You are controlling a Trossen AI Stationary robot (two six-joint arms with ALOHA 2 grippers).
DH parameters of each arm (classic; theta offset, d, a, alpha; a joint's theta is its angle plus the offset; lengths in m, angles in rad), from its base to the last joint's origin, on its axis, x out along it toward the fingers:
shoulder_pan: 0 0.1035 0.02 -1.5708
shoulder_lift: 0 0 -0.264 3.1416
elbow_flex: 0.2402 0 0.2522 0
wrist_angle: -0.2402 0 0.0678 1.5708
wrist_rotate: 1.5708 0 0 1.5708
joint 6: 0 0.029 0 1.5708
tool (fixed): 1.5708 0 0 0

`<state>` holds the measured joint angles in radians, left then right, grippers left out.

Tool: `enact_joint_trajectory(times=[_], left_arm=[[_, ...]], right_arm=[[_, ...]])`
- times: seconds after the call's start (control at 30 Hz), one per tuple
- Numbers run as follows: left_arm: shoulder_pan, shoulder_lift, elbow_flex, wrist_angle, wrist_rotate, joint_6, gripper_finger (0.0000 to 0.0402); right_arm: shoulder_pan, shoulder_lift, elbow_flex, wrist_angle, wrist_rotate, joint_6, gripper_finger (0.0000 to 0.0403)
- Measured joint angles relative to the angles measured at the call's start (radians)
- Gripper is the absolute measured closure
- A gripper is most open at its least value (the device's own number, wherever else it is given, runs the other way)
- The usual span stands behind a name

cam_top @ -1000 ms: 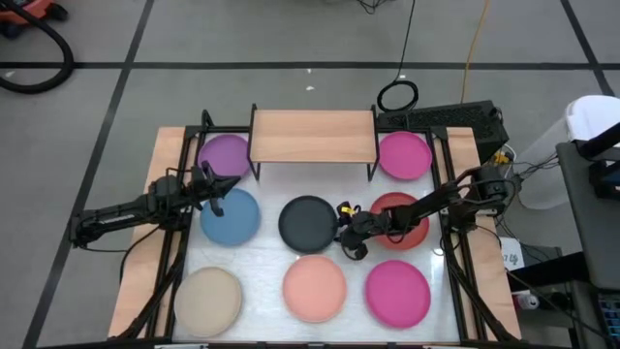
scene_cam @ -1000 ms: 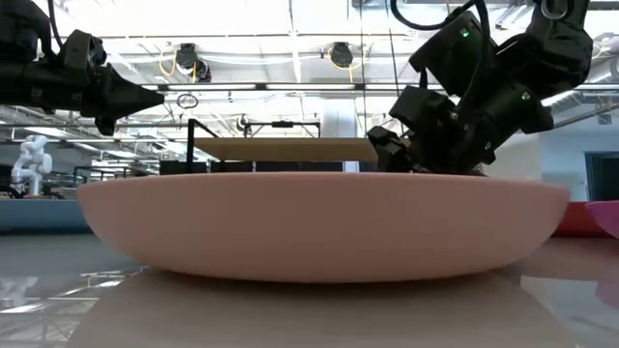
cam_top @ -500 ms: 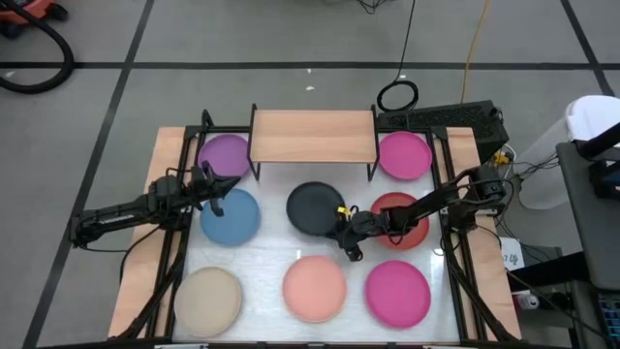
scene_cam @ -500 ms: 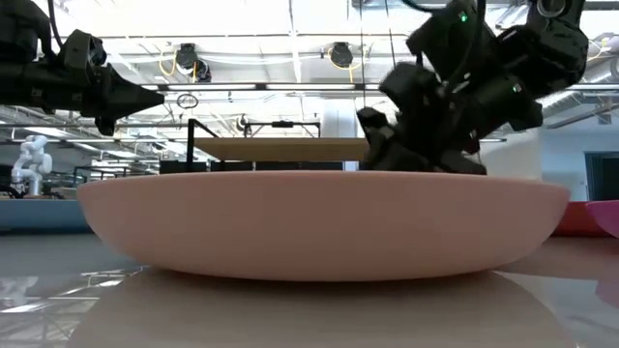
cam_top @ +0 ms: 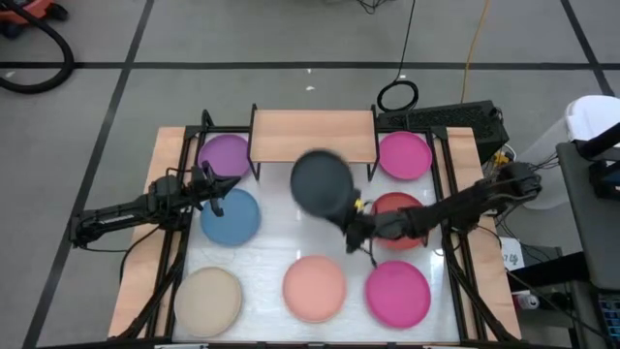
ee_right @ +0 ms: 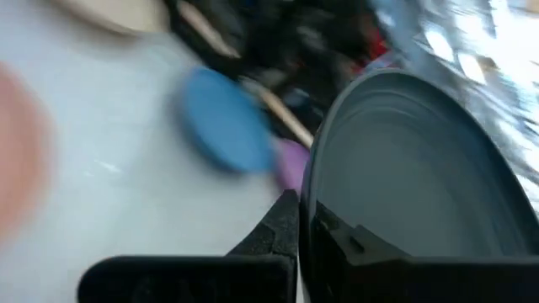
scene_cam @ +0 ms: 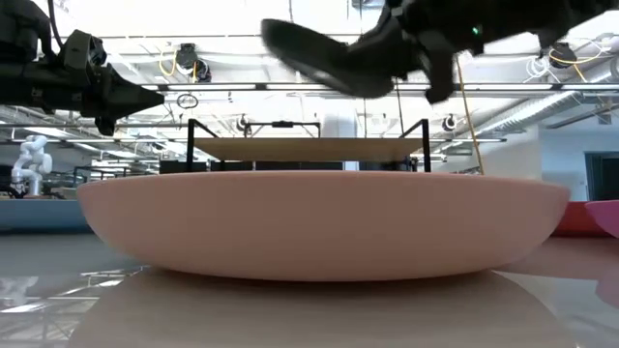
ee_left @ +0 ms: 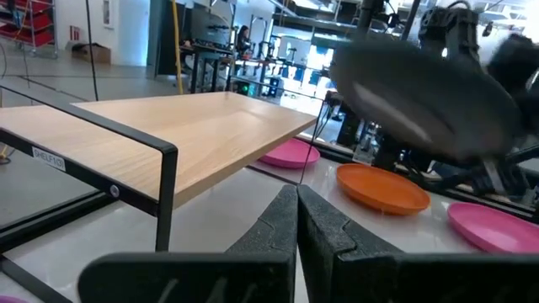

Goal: Place and stack plates onto a shelf
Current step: Put the black plate on the shelf

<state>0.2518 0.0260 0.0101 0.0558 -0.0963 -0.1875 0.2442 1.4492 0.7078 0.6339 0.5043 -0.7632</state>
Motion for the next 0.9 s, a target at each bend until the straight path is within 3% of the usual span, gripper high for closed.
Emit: enact_joint_trajectory(times=[0.1, 0.2, 0.33, 0.43, 0.63, 0.9], left_arm=[[0.000, 0.000, 0.000, 0.000, 0.000, 0.000, 0.0398], [0.000, 0.000, 0.000, 0.000, 0.000, 0.000, 0.0398], [0.000, 0.000, 0.000, 0.000, 0.000, 0.000, 0.0398], [0.000, 0.000, 0.000, 0.000, 0.000, 0.000, 0.0398], [0.000, 0.000, 0.000, 0.000, 0.000, 0.000, 0.0398], [0.000, 0.000, 0.000, 0.000, 0.000, 0.000, 0.0398]], right_arm=[[-0.087, -0.088, 0.001, -0.024, 0.020, -0.007, 0.0401], [-0.200, -0.157, 0.040, -0.132, -0.037, 0.016, 0.0402], [-0.373, -0.179, 0.131, -0.354, -0.214, 0.122, 0.0402], [-0.456, -0.160, 0.142, -0.386, -0.315, 0.148, 0.0402], [-0.545, -0.116, 0.143, -0.445, -0.359, 0.165, 0.0402], [-0.558, -0.028, 0.143, -0.449, -0.377, 0.150, 0.0395]])
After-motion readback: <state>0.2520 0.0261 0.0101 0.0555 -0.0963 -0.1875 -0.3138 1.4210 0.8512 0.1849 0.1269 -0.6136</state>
